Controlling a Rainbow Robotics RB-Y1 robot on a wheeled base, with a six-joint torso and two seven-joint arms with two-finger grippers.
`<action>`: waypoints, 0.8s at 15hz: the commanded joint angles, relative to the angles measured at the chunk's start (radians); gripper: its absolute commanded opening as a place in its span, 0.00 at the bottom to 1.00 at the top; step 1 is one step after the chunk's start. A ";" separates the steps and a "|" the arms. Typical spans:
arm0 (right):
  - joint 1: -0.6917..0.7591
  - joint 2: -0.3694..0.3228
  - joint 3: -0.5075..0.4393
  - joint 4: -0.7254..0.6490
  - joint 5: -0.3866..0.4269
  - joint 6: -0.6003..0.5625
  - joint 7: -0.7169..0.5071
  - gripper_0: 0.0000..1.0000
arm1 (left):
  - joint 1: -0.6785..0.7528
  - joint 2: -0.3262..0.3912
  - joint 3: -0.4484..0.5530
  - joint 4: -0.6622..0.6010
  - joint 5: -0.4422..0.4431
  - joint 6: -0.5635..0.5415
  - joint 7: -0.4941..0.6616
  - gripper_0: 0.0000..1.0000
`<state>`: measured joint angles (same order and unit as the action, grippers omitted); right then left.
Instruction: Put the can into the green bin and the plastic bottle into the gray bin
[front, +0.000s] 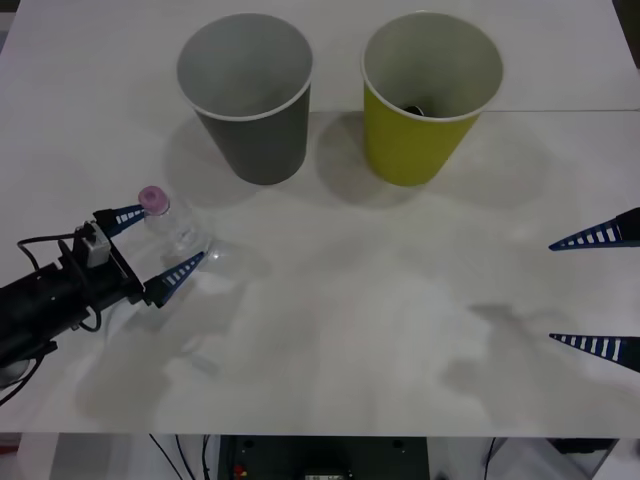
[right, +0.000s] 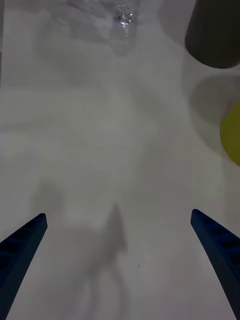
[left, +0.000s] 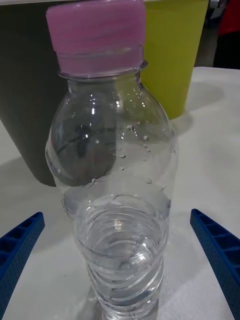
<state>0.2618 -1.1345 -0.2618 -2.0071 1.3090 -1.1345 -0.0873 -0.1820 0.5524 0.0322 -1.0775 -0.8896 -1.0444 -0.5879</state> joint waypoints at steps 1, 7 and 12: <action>0.000 0.000 0.000 0.000 0.000 0.000 0.000 1.00 | -0.022 -0.019 0.000 -0.001 -0.032 0.021 0.013 1.00; 0.000 0.000 0.000 0.000 0.000 0.000 0.000 1.00 | -0.037 -0.043 0.000 0.001 -0.061 0.029 0.039 0.01; 0.000 0.000 0.000 0.000 0.000 0.000 0.000 1.00 | -0.037 -0.043 0.000 0.001 -0.066 0.027 0.057 0.00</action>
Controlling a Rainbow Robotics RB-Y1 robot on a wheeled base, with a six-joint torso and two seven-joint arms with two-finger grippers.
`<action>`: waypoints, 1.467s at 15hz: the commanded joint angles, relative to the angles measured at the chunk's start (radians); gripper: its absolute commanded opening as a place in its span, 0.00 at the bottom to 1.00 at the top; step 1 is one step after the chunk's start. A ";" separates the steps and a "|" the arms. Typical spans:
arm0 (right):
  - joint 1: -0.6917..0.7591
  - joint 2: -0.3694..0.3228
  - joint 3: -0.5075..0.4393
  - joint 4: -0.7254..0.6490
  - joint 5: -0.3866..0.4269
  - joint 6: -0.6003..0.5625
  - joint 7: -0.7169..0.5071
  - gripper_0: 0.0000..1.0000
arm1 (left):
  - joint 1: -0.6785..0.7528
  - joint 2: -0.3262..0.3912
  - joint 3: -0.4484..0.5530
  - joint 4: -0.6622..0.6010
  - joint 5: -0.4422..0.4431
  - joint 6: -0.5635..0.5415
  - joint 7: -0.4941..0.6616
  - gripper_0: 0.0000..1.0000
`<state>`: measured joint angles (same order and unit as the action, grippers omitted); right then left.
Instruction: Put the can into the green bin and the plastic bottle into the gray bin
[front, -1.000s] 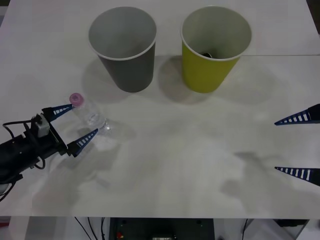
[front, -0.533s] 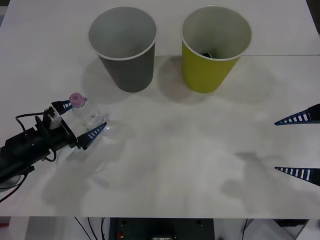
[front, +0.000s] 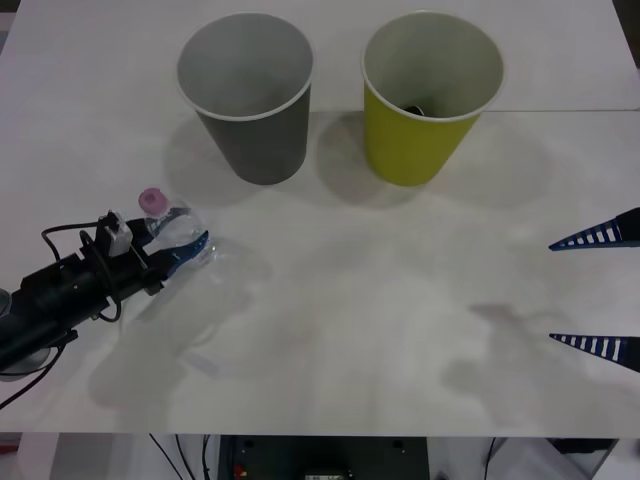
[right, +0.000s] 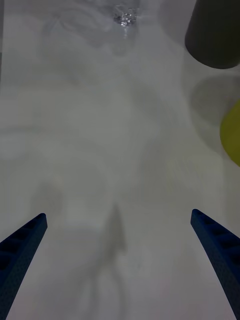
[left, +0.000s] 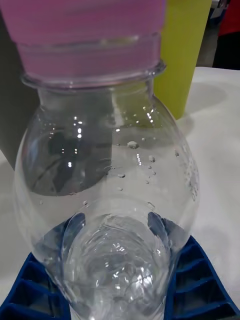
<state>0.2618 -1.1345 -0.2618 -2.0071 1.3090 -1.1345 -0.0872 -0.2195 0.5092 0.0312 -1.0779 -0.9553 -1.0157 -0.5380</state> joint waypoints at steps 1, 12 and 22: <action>0.000 0.000 0.000 0.000 0.000 0.000 0.000 1.00 | 0.000 0.000 0.001 0.001 0.000 -0.003 0.009 0.00; 0.000 0.000 0.000 0.000 0.000 0.000 0.000 1.00 | 0.120 0.155 0.087 -0.407 -0.289 0.008 0.536 0.00; 0.000 0.000 0.000 0.000 0.000 0.000 0.000 1.00 | 0.117 0.431 0.118 -0.896 -0.599 -0.029 1.380 0.00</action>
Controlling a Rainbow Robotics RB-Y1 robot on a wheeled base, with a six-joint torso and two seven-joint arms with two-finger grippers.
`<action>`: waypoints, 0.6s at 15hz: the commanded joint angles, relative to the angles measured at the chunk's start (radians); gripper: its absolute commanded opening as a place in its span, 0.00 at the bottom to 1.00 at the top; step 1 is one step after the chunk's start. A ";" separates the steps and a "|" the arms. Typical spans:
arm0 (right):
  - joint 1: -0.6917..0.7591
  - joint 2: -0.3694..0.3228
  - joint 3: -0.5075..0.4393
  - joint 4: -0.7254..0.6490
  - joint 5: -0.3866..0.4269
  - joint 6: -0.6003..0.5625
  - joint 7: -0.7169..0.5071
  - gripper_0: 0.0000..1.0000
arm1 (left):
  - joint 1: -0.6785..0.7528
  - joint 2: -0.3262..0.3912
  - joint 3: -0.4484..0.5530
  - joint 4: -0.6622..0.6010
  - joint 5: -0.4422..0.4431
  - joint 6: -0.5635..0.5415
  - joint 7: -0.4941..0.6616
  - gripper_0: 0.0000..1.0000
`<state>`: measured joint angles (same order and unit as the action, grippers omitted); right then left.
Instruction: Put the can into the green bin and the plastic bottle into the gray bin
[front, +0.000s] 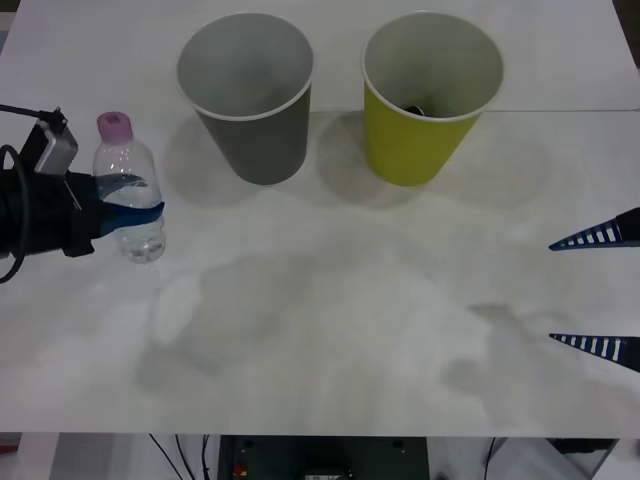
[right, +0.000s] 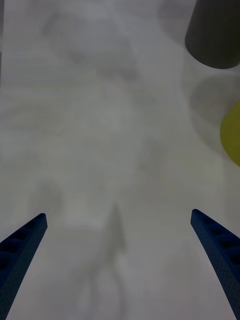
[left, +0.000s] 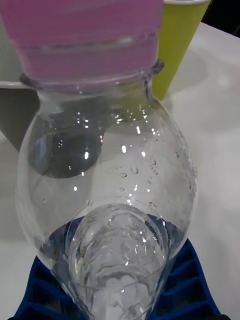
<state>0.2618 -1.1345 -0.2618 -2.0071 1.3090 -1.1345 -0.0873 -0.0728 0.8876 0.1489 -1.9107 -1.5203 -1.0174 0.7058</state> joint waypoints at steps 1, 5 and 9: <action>0.000 0.000 0.000 0.000 0.000 0.000 0.000 1.00 | -0.056 0.074 0.000 -0.082 -0.046 -0.052 0.207 0.00; 0.000 0.000 0.000 0.000 0.000 0.000 0.000 1.00 | -0.219 0.113 -0.008 -0.097 -0.087 -0.178 0.442 0.00; 0.000 0.000 0.000 0.000 0.000 0.000 0.000 1.00 | -0.456 0.151 -0.143 -0.074 -0.185 -0.282 0.630 0.00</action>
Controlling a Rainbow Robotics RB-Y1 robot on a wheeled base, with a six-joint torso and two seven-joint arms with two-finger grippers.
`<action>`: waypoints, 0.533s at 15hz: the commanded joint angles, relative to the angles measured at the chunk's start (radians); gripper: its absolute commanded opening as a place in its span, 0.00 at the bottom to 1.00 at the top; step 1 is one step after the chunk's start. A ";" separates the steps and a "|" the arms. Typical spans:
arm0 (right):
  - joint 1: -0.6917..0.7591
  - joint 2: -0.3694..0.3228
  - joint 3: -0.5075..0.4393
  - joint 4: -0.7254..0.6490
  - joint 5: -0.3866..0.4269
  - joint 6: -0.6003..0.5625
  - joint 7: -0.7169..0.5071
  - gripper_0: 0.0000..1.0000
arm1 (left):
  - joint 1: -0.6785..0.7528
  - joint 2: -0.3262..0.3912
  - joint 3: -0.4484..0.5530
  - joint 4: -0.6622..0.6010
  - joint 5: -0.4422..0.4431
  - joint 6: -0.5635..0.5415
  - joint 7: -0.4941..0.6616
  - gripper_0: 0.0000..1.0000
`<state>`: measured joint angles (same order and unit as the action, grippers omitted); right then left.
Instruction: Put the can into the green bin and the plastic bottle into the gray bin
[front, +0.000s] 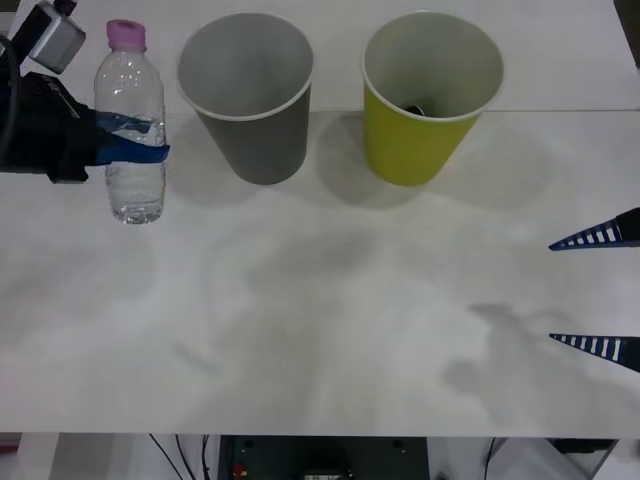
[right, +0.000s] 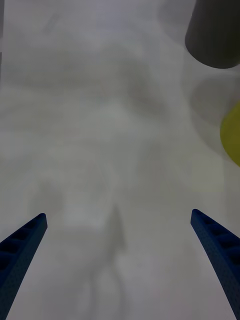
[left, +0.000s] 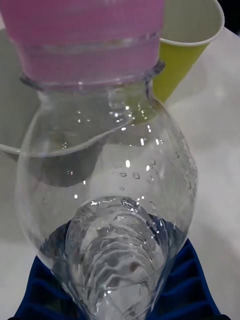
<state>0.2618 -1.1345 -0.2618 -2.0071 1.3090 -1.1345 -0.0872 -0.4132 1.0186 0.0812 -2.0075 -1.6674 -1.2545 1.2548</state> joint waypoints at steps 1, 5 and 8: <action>0.000 0.000 0.000 0.000 0.000 0.000 0.000 1.00 | -0.180 0.029 -0.115 0.055 -0.037 -0.059 0.100 0.00; 0.000 0.000 0.000 0.000 0.000 0.000 0.000 1.00 | -0.477 0.054 -0.348 0.273 -0.021 -0.079 0.100 0.00; 0.000 0.000 0.000 0.000 0.000 0.000 0.000 1.00 | -0.693 0.049 -0.523 0.429 -0.003 -0.068 0.101 0.00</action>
<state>0.2618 -1.1345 -0.2618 -2.0071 1.3090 -1.1345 -0.0873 -1.0603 1.0708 -0.4038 -1.6109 -1.6760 -1.3288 1.3551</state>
